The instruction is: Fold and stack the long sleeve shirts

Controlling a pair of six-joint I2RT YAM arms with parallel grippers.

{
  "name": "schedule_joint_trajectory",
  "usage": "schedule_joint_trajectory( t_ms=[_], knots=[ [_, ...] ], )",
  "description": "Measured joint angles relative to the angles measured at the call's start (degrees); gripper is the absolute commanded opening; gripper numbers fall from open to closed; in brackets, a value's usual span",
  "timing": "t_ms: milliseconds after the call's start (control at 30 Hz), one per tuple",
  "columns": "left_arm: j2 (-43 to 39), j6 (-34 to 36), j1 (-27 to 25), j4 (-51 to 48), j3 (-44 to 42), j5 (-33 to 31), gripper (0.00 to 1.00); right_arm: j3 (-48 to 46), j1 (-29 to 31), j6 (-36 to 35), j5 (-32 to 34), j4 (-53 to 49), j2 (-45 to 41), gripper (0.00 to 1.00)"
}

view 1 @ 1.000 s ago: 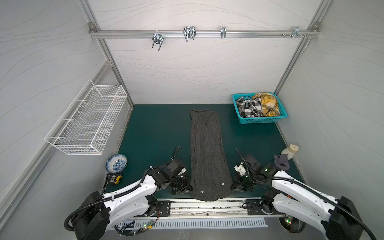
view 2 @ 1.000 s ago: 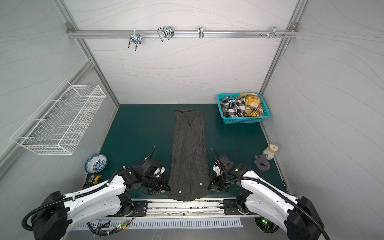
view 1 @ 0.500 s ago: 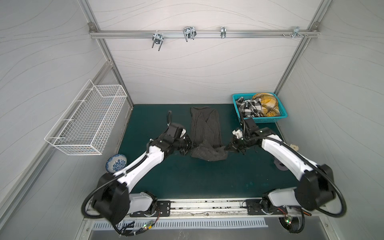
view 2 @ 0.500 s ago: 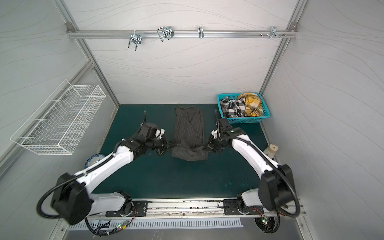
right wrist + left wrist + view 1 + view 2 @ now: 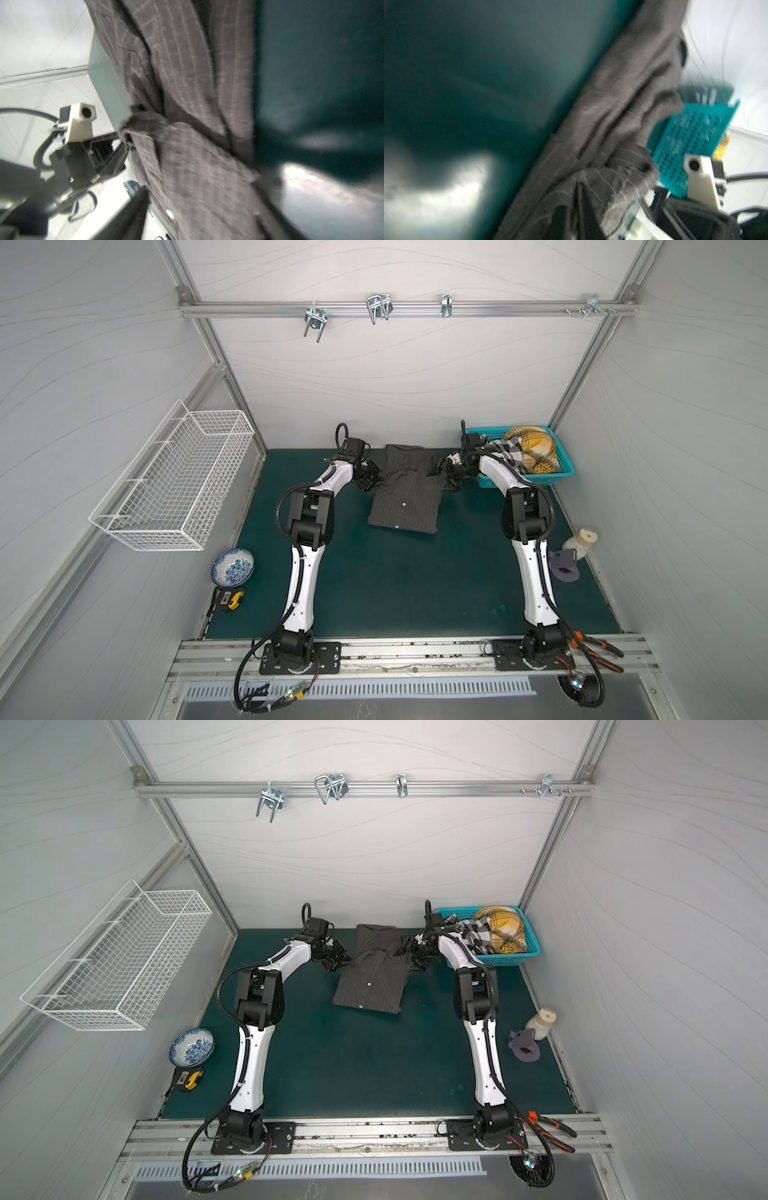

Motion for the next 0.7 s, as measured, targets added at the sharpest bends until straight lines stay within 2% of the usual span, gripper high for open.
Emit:
schedule_joint_trajectory(
  t_ms=[67,133,200,267,333,367,400,467,533,633,700],
  knots=[
    [-1.07,-0.07,0.37,-0.42,-2.32,0.13,0.61,-3.72,-0.44,-1.25,0.52,-0.13,-2.14,0.80],
    [-4.55,0.26,0.22,1.01,-7.02,-0.09,0.76,-12.96,-0.72,-2.21,1.99,0.81,-7.48,0.80],
    [-10.49,0.07,0.13,1.53,-14.08,-0.90,0.77,-22.08,-0.48,-3.08,4.07,0.85,-13.40,0.78],
    [-17.35,0.39,0.09,0.55,-20.04,-2.69,0.68,-30.18,0.68,-3.91,6.60,0.92,-20.09,0.69],
    [-23.61,0.85,-0.17,0.20,-24.06,-4.22,0.54,-34.82,2.82,-4.63,8.52,1.18,-25.11,0.50],
    [-27.19,0.85,-0.57,0.61,-26.25,-4.81,0.47,-35.89,4.33,-4.98,9.22,1.42,-26.71,0.47],
    [-29.51,1.09,-0.68,0.85,-27.71,-5.16,0.41,-36.15,5.73,-4.98,9.79,1.68,-27.36,0.47],
    [-33.40,1.42,-1.31,2.03,-30.75,-5.29,0.21,-35.45,9.20,-5.35,10.95,2.86,-26.99,0.55],
    [-33.83,1.18,-2.25,3.87,-33.14,-4.31,0.09,-33.97,11.85,-5.79,11.43,3.61,-24.74,0.61],
    [-28.76,0.92,-3.26,5.66,-35.12,-1.73,0.00,-32.63,13.66,-6.25,11.89,4.90,-20.70,0.57],
    [-23.91,1.05,-3.67,5.79,-35.26,-0.35,0.00,-32.87,13.51,-6.29,12.00,5.27,-18.80,0.57]
  ],
)
